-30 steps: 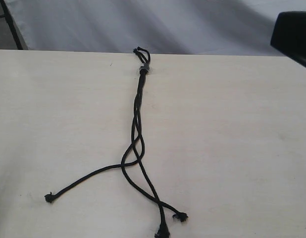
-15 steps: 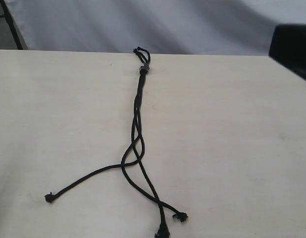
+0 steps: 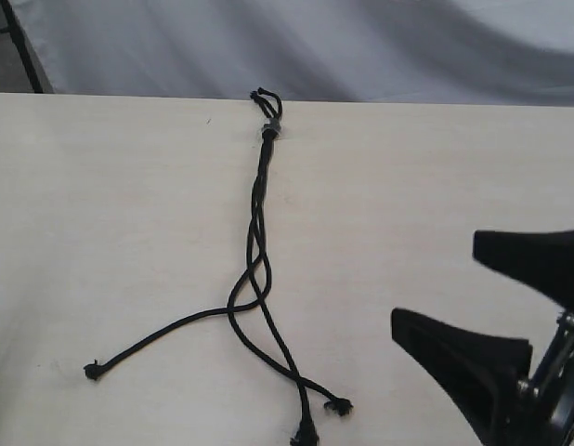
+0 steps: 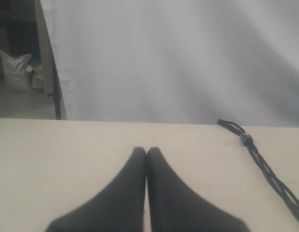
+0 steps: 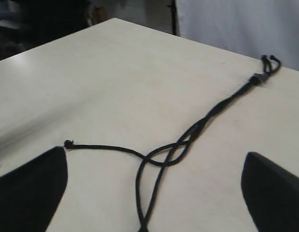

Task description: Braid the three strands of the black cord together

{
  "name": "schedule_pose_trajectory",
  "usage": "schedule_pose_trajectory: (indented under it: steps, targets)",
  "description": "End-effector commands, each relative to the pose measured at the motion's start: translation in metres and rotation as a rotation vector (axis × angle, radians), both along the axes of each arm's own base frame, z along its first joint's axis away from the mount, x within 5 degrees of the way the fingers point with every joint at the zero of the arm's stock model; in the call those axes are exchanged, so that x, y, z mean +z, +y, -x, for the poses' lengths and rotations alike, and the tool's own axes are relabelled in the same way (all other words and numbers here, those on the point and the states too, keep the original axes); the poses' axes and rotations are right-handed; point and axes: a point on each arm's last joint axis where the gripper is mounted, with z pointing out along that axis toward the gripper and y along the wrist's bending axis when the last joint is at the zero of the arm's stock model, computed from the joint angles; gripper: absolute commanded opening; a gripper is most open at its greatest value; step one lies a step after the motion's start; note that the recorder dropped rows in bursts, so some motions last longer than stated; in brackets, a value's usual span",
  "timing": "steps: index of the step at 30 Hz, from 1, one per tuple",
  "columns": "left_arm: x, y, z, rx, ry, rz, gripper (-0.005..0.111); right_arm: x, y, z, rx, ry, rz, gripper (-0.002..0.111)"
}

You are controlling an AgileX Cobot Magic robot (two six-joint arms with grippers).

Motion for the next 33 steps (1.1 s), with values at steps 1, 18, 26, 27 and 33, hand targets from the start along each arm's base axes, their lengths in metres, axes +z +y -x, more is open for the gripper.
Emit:
schedule_pose_trajectory:
  steps: [1, 18, 26, 27, 33]
  targets:
    - [-0.001, 0.0, 0.0, 0.002, 0.002, 0.005, 0.001, -0.019, 0.005, 0.01, 0.126, -0.089, -0.047, 0.048]
    - [-0.001, 0.0, 0.0, 0.002, 0.002, 0.005, 0.001, -0.044, -0.07, 0.03, -0.593, -0.341, -0.239, 0.003]
    - [-0.001, 0.0, 0.0, 0.002, 0.002, 0.005, 0.001, -0.058, -0.074, 0.03, -0.624, -0.234, -0.087, 0.003]
    - [-0.001, 0.0, 0.0, 0.002, 0.002, 0.005, 0.001, -0.058, -0.073, 0.03, -0.609, -0.247, -0.053, 0.003]
    - [-0.001, 0.0, 0.0, 0.002, 0.002, 0.005, 0.001, -0.062, -0.073, 0.03, -0.616, -0.189, -0.083, 0.003]
